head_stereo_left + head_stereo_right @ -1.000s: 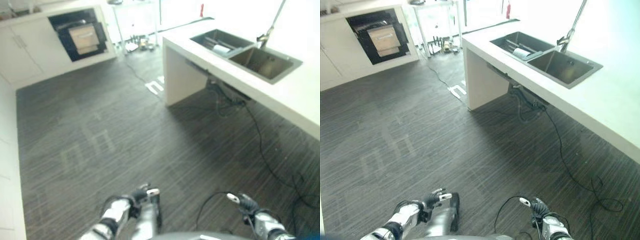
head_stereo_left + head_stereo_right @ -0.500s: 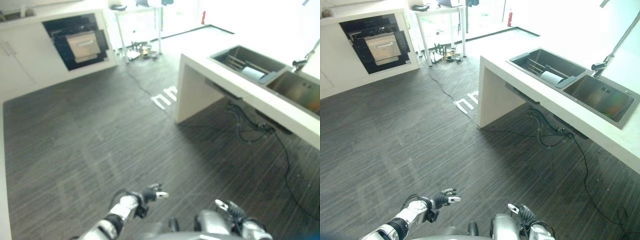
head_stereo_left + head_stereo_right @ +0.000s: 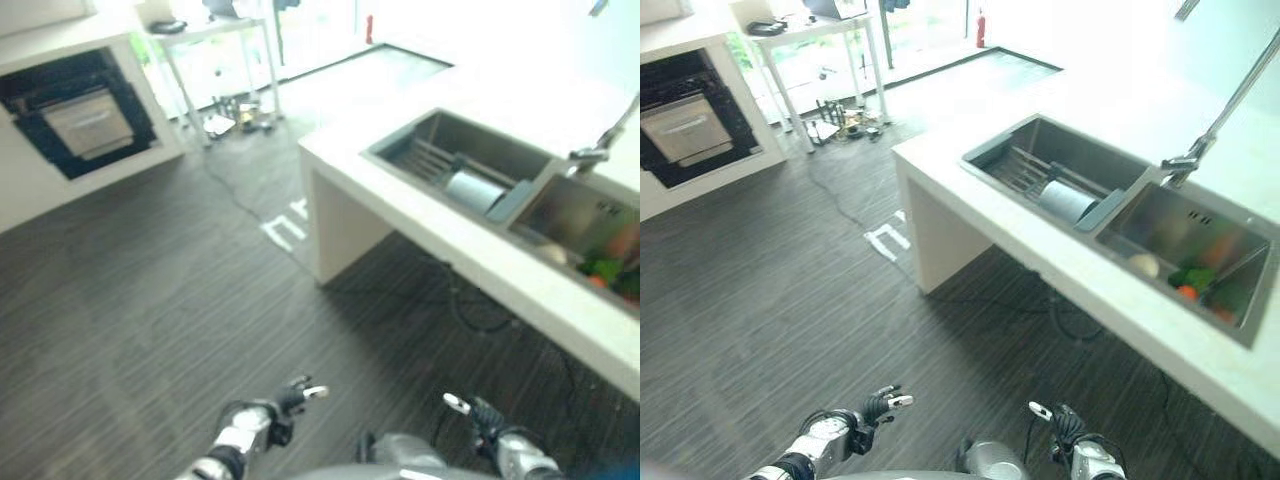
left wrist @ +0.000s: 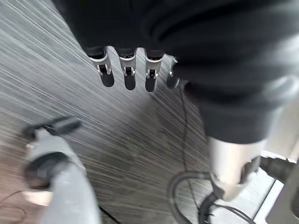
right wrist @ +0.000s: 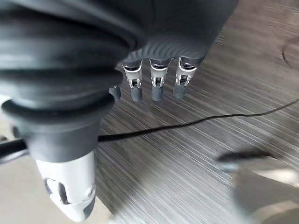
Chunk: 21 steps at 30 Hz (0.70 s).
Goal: Place the dishes in the dishwasher.
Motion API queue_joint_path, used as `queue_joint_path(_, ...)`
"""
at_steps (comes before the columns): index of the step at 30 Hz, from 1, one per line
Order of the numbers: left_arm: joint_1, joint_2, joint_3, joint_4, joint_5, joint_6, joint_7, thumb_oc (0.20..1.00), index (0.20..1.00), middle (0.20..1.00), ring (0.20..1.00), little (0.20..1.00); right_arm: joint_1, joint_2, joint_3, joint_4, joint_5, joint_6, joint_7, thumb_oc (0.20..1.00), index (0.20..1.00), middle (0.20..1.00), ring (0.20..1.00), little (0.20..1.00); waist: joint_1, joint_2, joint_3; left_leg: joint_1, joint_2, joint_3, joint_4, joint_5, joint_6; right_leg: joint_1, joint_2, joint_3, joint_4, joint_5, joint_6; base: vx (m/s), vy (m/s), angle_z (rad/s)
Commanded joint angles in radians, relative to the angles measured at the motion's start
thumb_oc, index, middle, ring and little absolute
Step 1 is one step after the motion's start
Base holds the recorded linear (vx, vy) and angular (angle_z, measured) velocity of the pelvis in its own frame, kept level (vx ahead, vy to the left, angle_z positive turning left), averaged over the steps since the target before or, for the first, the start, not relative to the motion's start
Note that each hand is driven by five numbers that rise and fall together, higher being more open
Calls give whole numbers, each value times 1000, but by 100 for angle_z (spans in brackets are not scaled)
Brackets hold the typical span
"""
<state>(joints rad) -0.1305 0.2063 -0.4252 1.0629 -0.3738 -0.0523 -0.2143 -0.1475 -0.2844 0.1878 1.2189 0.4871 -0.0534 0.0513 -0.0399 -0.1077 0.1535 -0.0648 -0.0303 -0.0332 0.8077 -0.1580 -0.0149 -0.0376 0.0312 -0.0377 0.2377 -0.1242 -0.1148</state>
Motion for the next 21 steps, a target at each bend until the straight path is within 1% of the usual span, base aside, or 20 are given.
queue_joint_path(1, -5, 6, -3, -47, -34, -64, 9, 1000, 1000, 1000, 1000, 1000, 50, -50, 17, -17, -27, -10, 22, 1000, 1000, 1000, 1000, 1000, 40, 43, 41, -17, -94, -9, -414, 85, 52, -18, -16, 85, 62, -2, 144, 215, 119, -145)
queue_joint_path(2, -2, 10, -7, -51, -42, -71, 11, 1000, 1000, 1000, 1000, 1000, 38, -51, 26, -13, -21, -4, 17, 1000, 1000, 1000, 1000, 1000, 57, 48, 46, -44, -96, -45, -507, 115, 50, -8, 3, 108, 62, -12, 143, 180, 139, -128)
queue_joint_path(3, 1, 10, -11, -55, -46, -76, 16, 1000, 1000, 1000, 1000, 1000, 33, -52, 33, -11, -18, 0, 15, 1000, 1000, 1000, 1000, 1000, 68, 59, 55, -86, -92, -76, -508, 129, 41, 4, 22, 122, 62, -20, 141, 189, 163, -92)
queue_joint_path(4, 5, 11, -16, -63, -43, -78, 20, 1000, 1000, 1000, 1000, 1000, 31, -53, 44, -6, -9, 1, 12, 1000, 1000, 1000, 1000, 1000, 85, 73, 67, -155, -82, -104, -508, 204, 12, 27, 48, 140, 62, -33, 134, 159, 207, -63)
queue_joint_path(5, -5, 12, -19, -73, -33, -69, 16, 1000, 1000, 1000, 1000, 1000, 30, -51, 36, -3, -14, 1, 4, 1000, 1000, 1000, 1000, 1000, 85, 74, 58, -166, -78, -77, -508, 138, 28, 20, 32, 130, 62, -35, 142, 149, 226, -65)
queue_joint_path(6, -12, 12, -25, -76, -25, -57, 15, 1000, 1000, 1000, 1000, 1000, 28, -48, 35, 2, -2, 3, -5, 1000, 1000, 1000, 1000, 1000, 81, 79, 50, -162, -73, -72, -508, 112, 38, 14, 27, 119, 62, -35, 146, 102, 217, -90)
queue_joint_path(7, -18, 13, -31, -76, -19, -51, 19, 1000, 1000, 1000, 1000, 1000, 30, -42, 36, 4, 14, 5, -7, 1000, 1000, 1000, 1000, 1000, 77, 82, 45, -151, -72, -84, -508, 92, 47, 9, 21, 104, 62, -33, 150, 117, 169, -88)
queue_joint_path(10, -39, 24, -39, -42, -26, -64, 32, 1000, 1000, 1000, 1000, 1000, 70, -24, 20, 15, -21, -9, 12, 1000, 1000, 1000, 1000, 1000, 44, 92, 18, -95, -66, -75, -508, 25, 69, -14, 4, 68, 62, -25, 164, 115, 108, -44)
queue_joint_path(12, -48, 28, -41, -34, -26, -68, 36, 1000, 1000, 1000, 1000, 1000, 90, -11, 12, 27, -20, -14, 7, 1000, 1000, 1000, 1000, 1000, 26, 97, 1, -80, -69, -67, -508, -1, 82, -28, -3, 65, 62, -18, 172, 70, 73, -13)
queue_joint_path(17, -56, 26, -35, -16, -16, -63, 28, 1000, 1000, 1000, 1000, 1000, 106, -1, -2, 32, -12, -18, -7, 1000, 1000, 1000, 1000, 1000, 4, 101, -13, -75, -67, -41, -508, -23, 97, -39, -11, 77, 62, -11, 182, 31, 48, -2)
queue_joint_path(21, -58, 28, -32, 5, -13, -63, 22, 1000, 1000, 1000, 1000, 1000, 108, 5, -14, 35, -5, -15, -8, 1000, 1000, 1000, 1000, 1000, -12, 107, -15, -63, -57, -14, -508, -40, 108, -43, -21, 73, 62, -3, 193, 21, 33, -22)
